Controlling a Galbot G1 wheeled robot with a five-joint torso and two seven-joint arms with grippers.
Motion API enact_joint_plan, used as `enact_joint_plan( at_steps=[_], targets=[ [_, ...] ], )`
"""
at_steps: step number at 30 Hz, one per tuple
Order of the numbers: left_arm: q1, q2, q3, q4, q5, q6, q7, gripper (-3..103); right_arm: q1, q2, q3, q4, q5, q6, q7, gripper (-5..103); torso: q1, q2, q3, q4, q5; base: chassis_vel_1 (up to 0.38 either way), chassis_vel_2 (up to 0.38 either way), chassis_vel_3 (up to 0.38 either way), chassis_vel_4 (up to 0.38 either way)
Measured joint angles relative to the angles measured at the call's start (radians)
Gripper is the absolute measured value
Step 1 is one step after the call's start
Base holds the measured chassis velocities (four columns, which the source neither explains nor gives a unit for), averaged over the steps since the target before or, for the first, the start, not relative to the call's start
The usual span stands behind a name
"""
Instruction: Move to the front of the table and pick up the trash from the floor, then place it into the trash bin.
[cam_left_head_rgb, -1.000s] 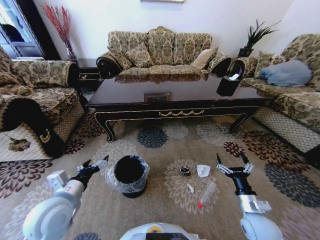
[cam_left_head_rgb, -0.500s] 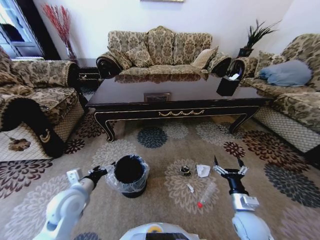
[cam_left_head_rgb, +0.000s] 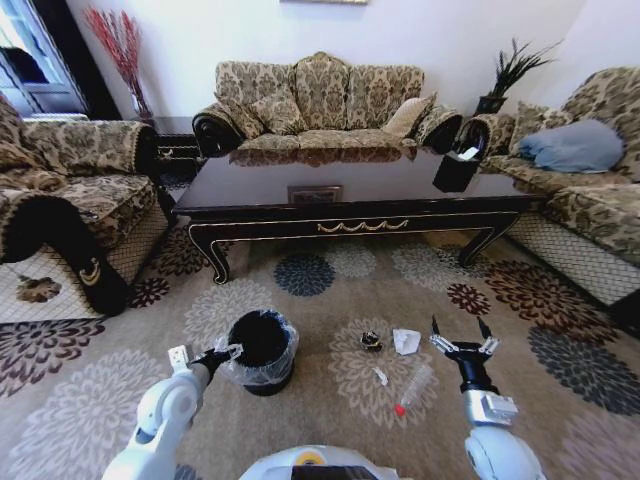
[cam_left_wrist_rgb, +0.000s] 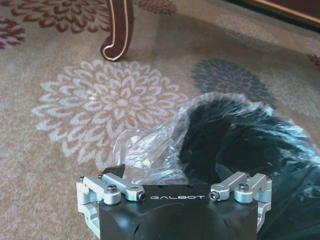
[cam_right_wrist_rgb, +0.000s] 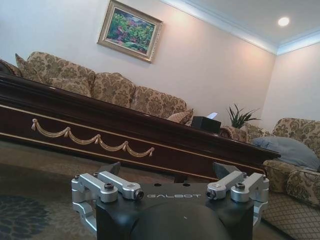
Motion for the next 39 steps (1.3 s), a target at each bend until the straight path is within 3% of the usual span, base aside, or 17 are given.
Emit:
enact_joint_plan(
  at_steps=[7, 11, 19, 22, 24, 26, 28, 32, 34, 37, 39],
  targets=[
    [-0.022, -0.005, 0.011, 0.059, -0.001, -0.002, 0.007, 103, -0.001, 0.002, -0.003, -0.001, 0.000, 0.000, 0.011, 100, 0.000, 0.000, 0.000, 0.0000, -0.0001, 0.000, 0.000, 0.000, 0.000],
    [-0.027, -0.007, 0.015, 0.069, 0.003, -0.010, 0.011, 100, -0.002, 0.002, -0.002, -0.004, 0.000, 0.000, 0.016, 100, 0.000, 0.000, 0.000, -0.0001, 0.0000, 0.000, 0.000, 0.000, 0.000],
    [-0.033, -0.010, 0.024, 0.088, 0.015, -0.022, 0.016, 75, -0.002, 0.003, -0.002, -0.006, -0.001, -0.001, 0.019, 100, 0.000, 0.000, 0.000, -0.0002, 0.0000, 0.000, 0.000, 0.000, 0.000],
    [-0.034, -0.011, 0.025, 0.098, 0.020, -0.024, 0.015, 58, -0.003, 0.003, -0.002, -0.007, -0.002, -0.001, 0.019, 100, 0.000, 0.000, 0.000, 0.0000, 0.0000, 0.000, 0.000, 0.000, 0.000],
    [-0.034, -0.011, 0.025, 0.098, 0.021, -0.024, 0.015, 58, -0.003, 0.003, -0.002, -0.008, -0.002, -0.001, 0.019, 100, 0.000, 0.000, 0.000, 0.0000, 0.0000, 0.000, 0.000, 0.000, 0.000],
    [-0.030, -0.013, 0.022, 0.098, 0.024, -0.027, 0.015, 43, -0.004, 0.003, -0.002, -0.010, -0.005, 0.000, 0.019, 100, 0.000, 0.000, 0.000, -0.0001, 0.0001, 0.000, 0.000, 0.000, 0.000],
    [-0.027, -0.013, 0.021, 0.096, 0.027, -0.028, 0.014, 43, -0.004, 0.003, -0.002, -0.011, -0.006, 0.000, 0.019, 100, 0.000, 0.000, 0.000, -0.0001, 0.0002, 0.000, 0.000, 0.000, 0.000],
    [-0.009, -0.013, 0.009, 0.086, 0.039, -0.030, 0.007, 21, -0.003, 0.003, -0.006, -0.015, -0.010, 0.002, 0.020, 100, 0.000, 0.000, 0.000, -0.0001, 0.0001, 0.000, 0.000, 0.000, 0.000],
    [-0.005, -0.013, 0.006, 0.084, 0.041, -0.030, 0.003, 21, -0.002, 0.003, -0.007, -0.015, -0.010, 0.002, 0.020, 100, 0.000, 0.000, 0.000, 0.0000, 0.0000, 0.000, 0.000, 0.000, 0.000],
    [0.011, -0.010, -0.011, 0.076, 0.048, -0.029, -0.019, 5, 0.002, 0.001, -0.009, -0.019, -0.018, 0.004, 0.021, 100, 0.000, 0.000, 0.000, 0.0001, -0.0001, 0.000, 0.000, 0.000, 0.000],
    [0.020, -0.007, -0.022, 0.072, 0.048, -0.026, -0.028, 2, 0.005, 0.000, -0.011, -0.023, -0.023, 0.005, 0.022, 100, 0.000, 0.000, 0.000, 0.0000, -0.0004, 0.000, 0.000, 0.000, 0.000]
  ],
)
